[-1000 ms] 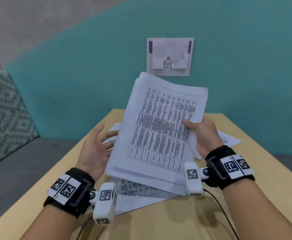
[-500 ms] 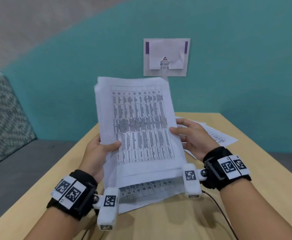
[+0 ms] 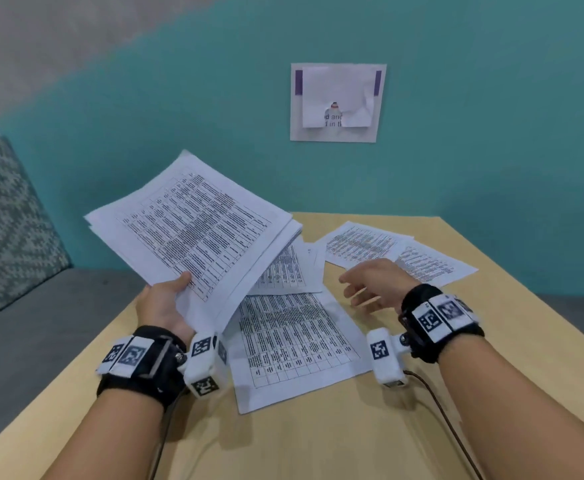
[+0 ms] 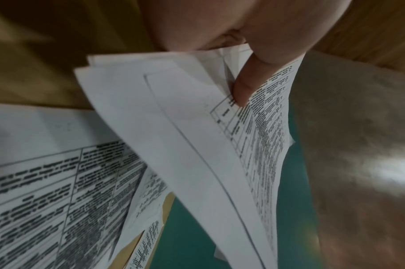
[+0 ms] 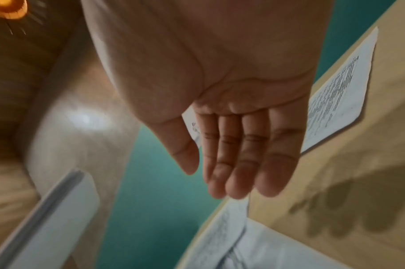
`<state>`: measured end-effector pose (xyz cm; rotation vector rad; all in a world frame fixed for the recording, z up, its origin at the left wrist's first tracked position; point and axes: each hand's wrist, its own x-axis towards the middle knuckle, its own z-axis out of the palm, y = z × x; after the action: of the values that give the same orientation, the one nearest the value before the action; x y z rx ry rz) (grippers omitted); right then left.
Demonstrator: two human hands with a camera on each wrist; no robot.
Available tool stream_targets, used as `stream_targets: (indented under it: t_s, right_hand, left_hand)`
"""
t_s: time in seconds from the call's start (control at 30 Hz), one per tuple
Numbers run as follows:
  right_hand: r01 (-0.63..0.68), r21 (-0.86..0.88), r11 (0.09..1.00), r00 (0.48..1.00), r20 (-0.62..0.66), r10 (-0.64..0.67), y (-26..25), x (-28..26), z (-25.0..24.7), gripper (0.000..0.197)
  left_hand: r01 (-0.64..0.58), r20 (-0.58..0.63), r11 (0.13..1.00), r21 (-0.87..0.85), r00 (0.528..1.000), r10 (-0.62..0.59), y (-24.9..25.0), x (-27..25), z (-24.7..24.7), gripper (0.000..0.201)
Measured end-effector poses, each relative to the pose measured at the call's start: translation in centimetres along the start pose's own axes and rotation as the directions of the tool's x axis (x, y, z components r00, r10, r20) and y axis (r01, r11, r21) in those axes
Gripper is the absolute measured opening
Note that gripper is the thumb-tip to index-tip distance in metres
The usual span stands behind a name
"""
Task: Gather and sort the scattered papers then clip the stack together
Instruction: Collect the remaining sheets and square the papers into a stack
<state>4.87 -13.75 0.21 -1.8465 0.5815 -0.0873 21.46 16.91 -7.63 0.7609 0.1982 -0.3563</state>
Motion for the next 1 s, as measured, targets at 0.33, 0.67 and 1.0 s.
stream_targets:
  t_s: [0.33, 0.67, 1.0]
  right_hand:
    - [-0.150, -0.835, 0.530, 0.988, -0.104, 0.115, 2.5, 18.8, 3.2, 0.066]
    - [0.028, -0.937, 0.348, 0.991, 0.071, 0.110, -5.4, 8.4, 9.9, 0.048]
    - [-0.029, -0.942, 0.333, 0.991, 0.016, 0.132, -4.4, 8.1, 8.6, 0.047]
  left_hand:
    - [-0.088, -0.157, 0.996, 0.024, 0.983, 0.091, -1.1, -0.6, 0.8, 0.056]
    - [-0.158, -0.131, 0.987, 0.018, 0.979, 0.159, -1.4, -0.6, 1.5, 0.046]
    - [-0.119, -0.106, 0.993, -0.001, 0.987, 0.118, -1.8, 1.9, 0.0, 0.069]
